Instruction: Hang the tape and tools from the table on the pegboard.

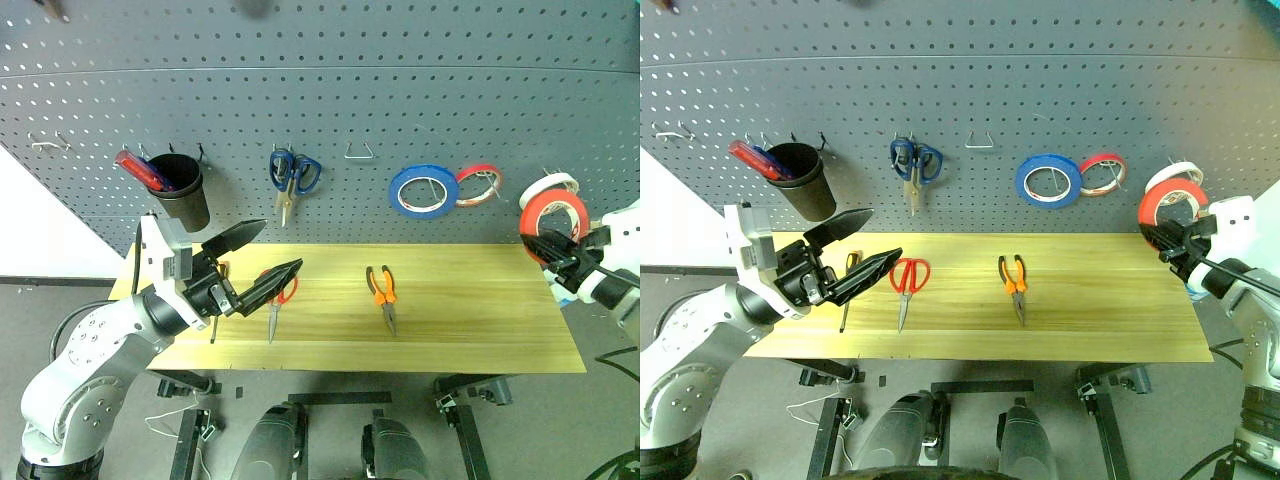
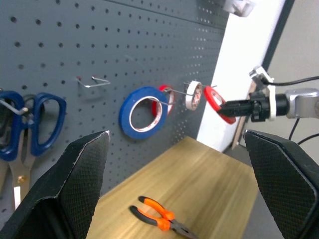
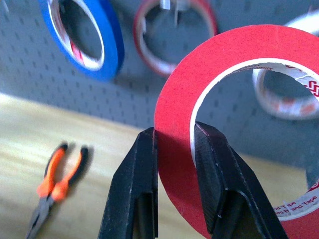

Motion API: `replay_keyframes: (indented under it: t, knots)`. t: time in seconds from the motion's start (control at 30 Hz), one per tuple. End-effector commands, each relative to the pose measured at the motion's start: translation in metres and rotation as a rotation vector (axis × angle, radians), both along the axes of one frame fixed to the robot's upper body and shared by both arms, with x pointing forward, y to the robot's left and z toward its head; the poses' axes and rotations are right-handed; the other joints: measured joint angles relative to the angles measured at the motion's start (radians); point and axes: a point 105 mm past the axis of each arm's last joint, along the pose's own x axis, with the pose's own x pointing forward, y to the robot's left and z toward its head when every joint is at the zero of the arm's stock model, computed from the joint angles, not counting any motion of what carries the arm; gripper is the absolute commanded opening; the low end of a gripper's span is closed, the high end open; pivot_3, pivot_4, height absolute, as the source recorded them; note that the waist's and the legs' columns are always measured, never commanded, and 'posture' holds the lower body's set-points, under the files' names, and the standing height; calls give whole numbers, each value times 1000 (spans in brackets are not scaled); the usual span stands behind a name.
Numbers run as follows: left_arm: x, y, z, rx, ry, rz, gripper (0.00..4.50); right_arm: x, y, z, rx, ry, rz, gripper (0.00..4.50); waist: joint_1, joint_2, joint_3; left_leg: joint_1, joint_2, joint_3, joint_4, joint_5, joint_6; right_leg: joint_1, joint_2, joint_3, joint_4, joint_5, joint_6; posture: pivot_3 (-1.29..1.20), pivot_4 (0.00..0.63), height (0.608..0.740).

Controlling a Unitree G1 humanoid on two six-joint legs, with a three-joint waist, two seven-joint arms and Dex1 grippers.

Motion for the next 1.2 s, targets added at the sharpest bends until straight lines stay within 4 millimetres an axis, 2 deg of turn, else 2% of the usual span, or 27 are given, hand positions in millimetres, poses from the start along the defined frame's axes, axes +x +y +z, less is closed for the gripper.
replay_keyframes:
  t: [0.03, 0.3, 0.63, 0.83, 1.0, 1.2]
  knots:
    - [-1, 0, 5, -6, -51, 10, 4500, -1, 5, 22, 2, -110, 11, 686, 0, 0, -1, 0, 0, 0, 0, 0, 0, 0, 0, 0, 0, 0, 0, 122, 109, 740]
    - [-1, 0, 1, 0, -48, 6, 4500, -3, 17, 25, 21, -139, 42, 686, -1, 1, -9, 0, 0, 0, 0, 0, 0, 0, 0, 0, 1, 0, 0, 120, 106, 740]
    - [0, 0, -7, 19, -30, 0, 4500, -15, 55, 26, 43, -150, 165, 686, -1, 2, -13, 1, 0, 0, 1, -1, 3, 0, 0, 0, 2, 0, 0, 115, 107, 740]
    - [0, -2, -6, 18, -29, -8, 4500, -7, 69, 31, 62, -197, 182, 686, -2, 2, -14, 2, 0, 0, 1, -1, 5, 0, 0, 1, 4, 0, 0, 117, 108, 740]
    - [-1, -4, -6, 18, -28, -14, 4500, 7, 80, 34, 77, -241, 173, 686, -3, 2, -14, 3, 0, 0, 1, -1, 5, 0, 0, 1, 7, 0, -1, 123, 113, 740]
    - [-1, -5, -3, 17, -26, -14, 4500, 14, 75, 34, 68, -261, 135, 686, 1, 2, -14, 3, 0, 0, 1, -1, 6, -1, 0, 1, 8, 0, -1, 126, 120, 740]
